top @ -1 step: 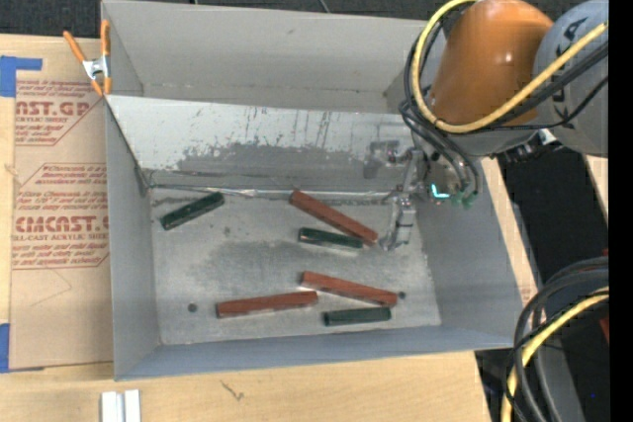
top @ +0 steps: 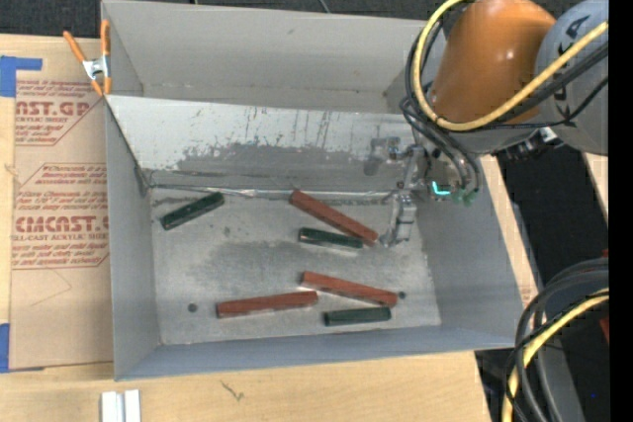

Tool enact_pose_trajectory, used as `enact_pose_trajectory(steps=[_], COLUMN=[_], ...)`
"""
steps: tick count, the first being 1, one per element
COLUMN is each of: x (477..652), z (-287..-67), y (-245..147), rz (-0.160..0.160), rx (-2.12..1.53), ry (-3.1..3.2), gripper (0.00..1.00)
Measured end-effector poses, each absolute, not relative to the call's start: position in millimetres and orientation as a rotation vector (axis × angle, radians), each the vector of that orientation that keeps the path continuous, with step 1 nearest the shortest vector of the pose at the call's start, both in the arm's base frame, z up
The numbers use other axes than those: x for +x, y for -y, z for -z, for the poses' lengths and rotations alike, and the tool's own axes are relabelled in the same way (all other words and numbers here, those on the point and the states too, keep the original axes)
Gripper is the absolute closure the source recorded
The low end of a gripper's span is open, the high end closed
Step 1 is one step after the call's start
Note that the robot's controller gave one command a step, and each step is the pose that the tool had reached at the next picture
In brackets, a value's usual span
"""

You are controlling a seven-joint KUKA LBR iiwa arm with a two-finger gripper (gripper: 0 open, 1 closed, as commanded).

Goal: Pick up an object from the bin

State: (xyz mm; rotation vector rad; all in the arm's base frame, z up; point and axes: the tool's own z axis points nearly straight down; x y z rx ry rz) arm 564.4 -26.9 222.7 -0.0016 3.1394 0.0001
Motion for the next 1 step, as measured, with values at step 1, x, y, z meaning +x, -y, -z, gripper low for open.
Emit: enact_pose_trajectory(steps=[1], x=[567.5], z=[-212.5], y=[25.4], rz=[0.001], rx=[-0.075], ry=[-3.134], gripper=[0.0])
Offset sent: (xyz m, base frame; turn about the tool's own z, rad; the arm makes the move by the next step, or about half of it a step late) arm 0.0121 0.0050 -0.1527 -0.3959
